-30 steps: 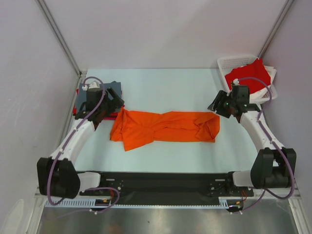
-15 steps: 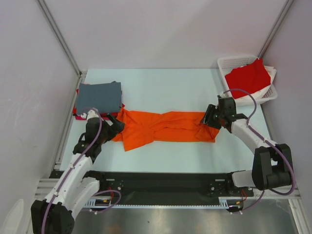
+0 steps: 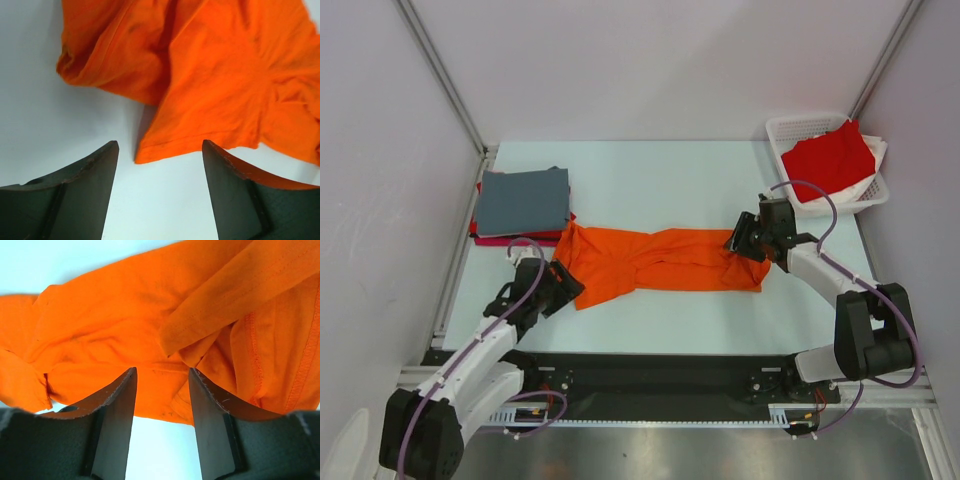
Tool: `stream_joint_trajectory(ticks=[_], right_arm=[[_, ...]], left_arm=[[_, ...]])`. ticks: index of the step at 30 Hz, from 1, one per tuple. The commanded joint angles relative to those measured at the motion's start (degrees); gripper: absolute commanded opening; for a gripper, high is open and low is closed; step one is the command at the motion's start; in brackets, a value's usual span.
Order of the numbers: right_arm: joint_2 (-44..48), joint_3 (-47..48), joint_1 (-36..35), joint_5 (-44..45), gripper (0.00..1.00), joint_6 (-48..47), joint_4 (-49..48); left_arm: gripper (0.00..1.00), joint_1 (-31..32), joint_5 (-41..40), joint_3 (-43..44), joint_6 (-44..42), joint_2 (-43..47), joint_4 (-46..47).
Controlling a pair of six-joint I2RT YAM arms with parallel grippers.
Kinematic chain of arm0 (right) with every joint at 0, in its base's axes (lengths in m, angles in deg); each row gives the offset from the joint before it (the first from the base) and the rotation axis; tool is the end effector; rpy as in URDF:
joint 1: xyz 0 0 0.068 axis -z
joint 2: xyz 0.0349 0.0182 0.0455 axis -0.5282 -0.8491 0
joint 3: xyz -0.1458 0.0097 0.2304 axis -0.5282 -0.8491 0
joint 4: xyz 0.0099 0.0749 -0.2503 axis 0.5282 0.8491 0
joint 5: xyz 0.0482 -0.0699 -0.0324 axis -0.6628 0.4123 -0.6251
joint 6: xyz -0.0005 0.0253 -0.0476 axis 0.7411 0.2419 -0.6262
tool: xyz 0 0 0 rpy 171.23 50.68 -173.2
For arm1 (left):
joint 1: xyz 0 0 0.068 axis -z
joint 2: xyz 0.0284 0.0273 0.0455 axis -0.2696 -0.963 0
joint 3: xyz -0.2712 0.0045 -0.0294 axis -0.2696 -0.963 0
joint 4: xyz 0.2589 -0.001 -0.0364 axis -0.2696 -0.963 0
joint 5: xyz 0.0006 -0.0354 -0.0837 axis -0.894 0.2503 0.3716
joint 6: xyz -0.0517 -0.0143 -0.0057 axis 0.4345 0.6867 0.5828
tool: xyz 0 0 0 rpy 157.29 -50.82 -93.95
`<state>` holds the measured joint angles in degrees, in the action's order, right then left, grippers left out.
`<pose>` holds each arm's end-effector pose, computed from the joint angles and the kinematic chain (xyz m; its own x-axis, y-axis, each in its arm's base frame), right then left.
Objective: Fold and stack the t-shirts
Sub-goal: Flatten the tshirt out
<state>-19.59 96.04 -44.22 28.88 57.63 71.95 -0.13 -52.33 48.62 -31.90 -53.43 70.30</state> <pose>0.2789 0.0660 0.2052 -0.7706 0.3084 -0.5577 0.0684 0.9101 0.4088 0.1557 -0.0423 0.1703 -0.6524 -0.5943 -0.4703 -0.3525 0.7873 -0.5060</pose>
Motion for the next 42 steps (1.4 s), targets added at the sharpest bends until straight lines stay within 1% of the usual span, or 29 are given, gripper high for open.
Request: stream_joint_trajectory(ticks=[1,4,8,13,16,19,20,22,23,27,33,37,42], right_arm=[[0.82,-0.78,-0.32,0.91,0.50,0.77,-2.91],[1.08,-0.87,-0.32,0.91,0.50,0.69,-3.26],[1.26,-0.95,-0.32,0.56,0.50,0.69,-3.53],[1.43,-1.30,-0.32,0.30,0.49,0.42,-3.70],[1.87,-1.74,-0.32,0.21,0.49,0.42,-3.70],[2.13,-1.92,-0.32,0.12,0.49,0.34,-3.44],[2.05,-2.01,-0.32,0.30,0.49,0.34,-3.35],[1.96,-2.27,-0.32,0.65,0.50,0.51,-3.44],[1.52,-2.36,-0.32,0.74,0.52,0.51,-3.35],[0.03,-1.75,-0.67,1.62,0.55,0.86,-3.26],[-3.66,0.53,-1.99,3.37,0.54,1.56,-3.00],[-6.03,2.03,-2.60,3.90,0.53,2.27,-3.61],[-8.06,4.49,-3.57,5.74,0.51,2.18,-2.83]], left_arm=[[0.73,2.33,-1.51,-1.70,3.05,-0.35,0.57],[0.68,3.39,-2.21,-3.63,4.02,-0.52,2.14],[0.55,4.35,-0.63,-5.57,5.08,-1.49,5.66],[0.54,6.38,-2.48,-6.01,6.13,-4.64,6.89],[0.49,6.47,-2.30,-6.54,6.40,-6.75,9.52],[0.27,6.47,-3.26,-5.75,5.52,-8.17,10.76],[0.15,6.47,-3.79,-4.79,5.26,-8.43,10.50],[0.06,6.47,-4.41,-3.38,4.38,-8.00,9.71],[0.00,6.47,-4.41,-2.59,3.94,-7.30,8.75],[0.00,6.20,-3.89,3.37,1.40,-5.19,4.79],[0.00,3.74,-0.99,10.93,-1.25,-1.14,-0.83],[0.00,2.51,-0.19,14.11,-2.74,0.97,-3.30],[0.00,1.81,0.77,14.82,-3.36,1.15,-4.00]])
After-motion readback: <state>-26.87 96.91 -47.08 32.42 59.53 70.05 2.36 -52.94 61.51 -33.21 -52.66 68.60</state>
